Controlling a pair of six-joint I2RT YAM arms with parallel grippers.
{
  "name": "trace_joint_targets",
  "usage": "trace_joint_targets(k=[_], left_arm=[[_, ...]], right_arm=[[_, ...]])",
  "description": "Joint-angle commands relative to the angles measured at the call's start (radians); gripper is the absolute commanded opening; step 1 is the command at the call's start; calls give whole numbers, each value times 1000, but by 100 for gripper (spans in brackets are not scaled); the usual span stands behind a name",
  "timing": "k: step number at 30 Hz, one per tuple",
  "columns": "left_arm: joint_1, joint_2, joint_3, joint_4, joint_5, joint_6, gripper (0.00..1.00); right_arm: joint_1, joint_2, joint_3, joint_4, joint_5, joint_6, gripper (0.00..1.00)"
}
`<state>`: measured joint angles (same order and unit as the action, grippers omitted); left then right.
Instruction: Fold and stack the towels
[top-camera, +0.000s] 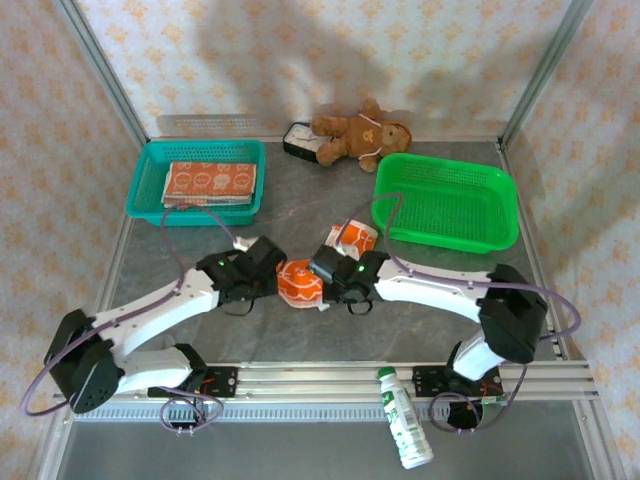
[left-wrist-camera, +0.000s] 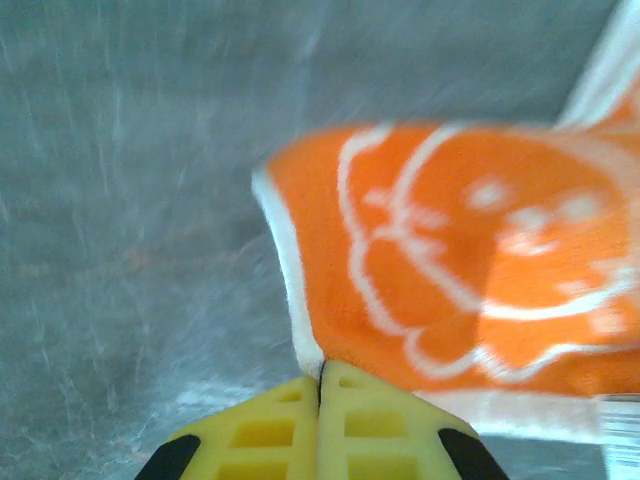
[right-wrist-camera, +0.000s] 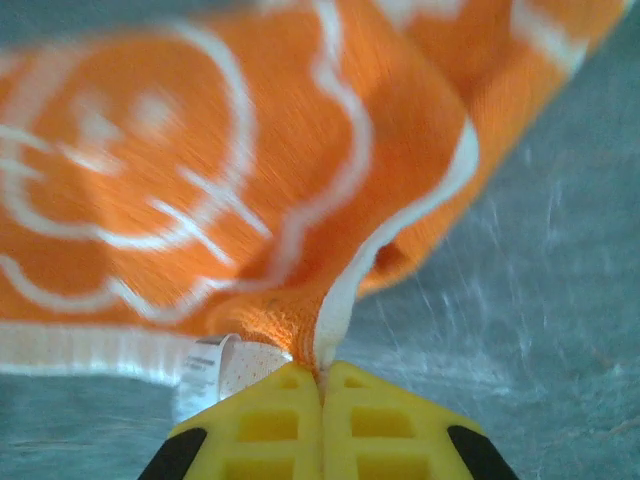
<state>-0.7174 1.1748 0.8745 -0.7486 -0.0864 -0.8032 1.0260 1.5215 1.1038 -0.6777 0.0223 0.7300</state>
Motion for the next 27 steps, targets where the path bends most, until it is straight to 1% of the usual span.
trace_joint_targets(k=[1, 5, 9, 14, 19, 22, 25, 27], left_arm=[[13, -20, 149, -120, -110, 72, 0], [30, 23, 349, -161, -155, 153, 0], [72, 86, 544, -165, -171, 238, 0], [152, 200, 814, -169, -151, 344, 0], [205, 302, 1063, -175, -132, 412, 0], [216, 345, 1176, -162, -131, 449, 0], [227, 382, 1263, -168, -133, 456, 0], [232, 397, 1300, -169, -158, 451, 0]], right_arm=[[-55, -71, 94, -80, 120, -81, 0], [-115, -111, 217, -75, 186, -186, 0], [-182, -95, 361, -51, 210, -288, 0], [-279, -36, 546, 8, 189, -376, 0], [-339, 43, 734, -7, 164, -446, 0], [-376, 75, 815, -16, 132, -461, 0], [-399, 93, 872, -13, 104, -475, 0], [-404, 106, 901, -19, 100, -487, 0]])
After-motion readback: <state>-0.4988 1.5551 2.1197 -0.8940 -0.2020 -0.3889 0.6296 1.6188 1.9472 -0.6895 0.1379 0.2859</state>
